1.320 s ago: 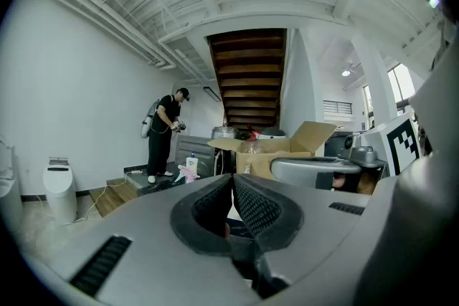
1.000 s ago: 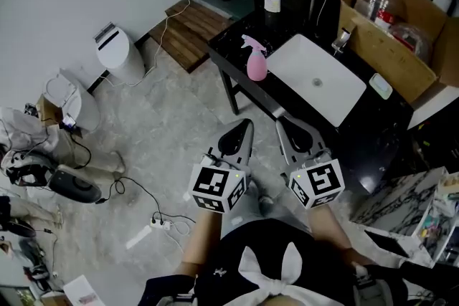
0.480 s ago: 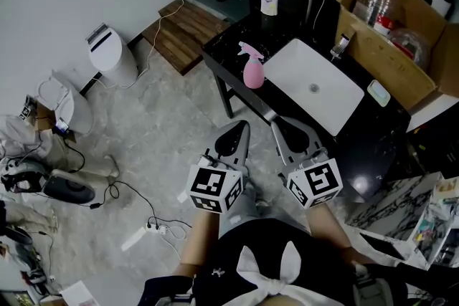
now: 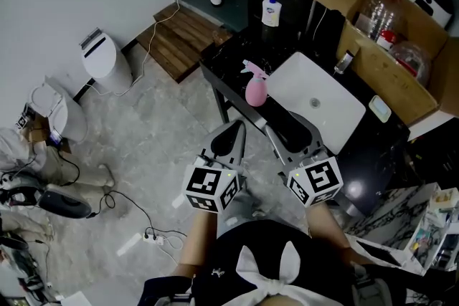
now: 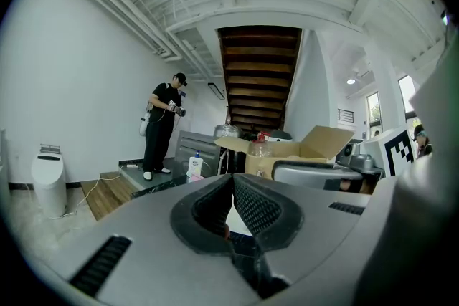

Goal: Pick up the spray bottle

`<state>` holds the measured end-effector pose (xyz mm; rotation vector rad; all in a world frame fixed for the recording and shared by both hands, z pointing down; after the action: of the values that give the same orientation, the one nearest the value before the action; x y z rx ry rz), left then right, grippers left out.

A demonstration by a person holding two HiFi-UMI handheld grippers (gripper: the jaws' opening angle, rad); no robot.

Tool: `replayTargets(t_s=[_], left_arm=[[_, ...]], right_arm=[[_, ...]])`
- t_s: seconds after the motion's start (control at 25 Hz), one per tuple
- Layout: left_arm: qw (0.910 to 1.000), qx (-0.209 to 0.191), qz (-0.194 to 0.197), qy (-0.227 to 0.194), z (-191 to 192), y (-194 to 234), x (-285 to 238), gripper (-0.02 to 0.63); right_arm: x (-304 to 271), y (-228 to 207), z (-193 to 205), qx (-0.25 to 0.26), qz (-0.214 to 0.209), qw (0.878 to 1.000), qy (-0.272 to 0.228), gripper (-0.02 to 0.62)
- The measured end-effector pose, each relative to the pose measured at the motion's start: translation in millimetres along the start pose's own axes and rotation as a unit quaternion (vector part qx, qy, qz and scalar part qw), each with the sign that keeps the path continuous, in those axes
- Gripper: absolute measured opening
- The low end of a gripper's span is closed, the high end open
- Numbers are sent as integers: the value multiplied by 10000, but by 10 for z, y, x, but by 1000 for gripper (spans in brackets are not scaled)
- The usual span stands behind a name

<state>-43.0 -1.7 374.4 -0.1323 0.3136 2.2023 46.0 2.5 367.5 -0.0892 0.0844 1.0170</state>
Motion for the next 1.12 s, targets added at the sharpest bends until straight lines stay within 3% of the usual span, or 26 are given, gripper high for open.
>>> replayTargets(t_s=[0.4, 1.12], left_arm=[[9998, 98, 171, 64, -81, 322, -399, 28], [9996, 182, 173, 102, -139, 912, -696, 28]], right_arm=[[-420, -199, -46, -2, -36, 10000, 60, 249], [-1027, -444, 43, -34, 171, 9993, 337, 256]])
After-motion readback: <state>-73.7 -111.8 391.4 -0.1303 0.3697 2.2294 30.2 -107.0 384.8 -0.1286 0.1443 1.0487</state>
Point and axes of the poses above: the fingertips, and each gripper's own axes: x backward along the fingers, y to its left, z out of its underside, the point moved 1 cm from there along x, backward along the fingers, and after that the axes turned 3 degrees about y, right-handed, at the moved point
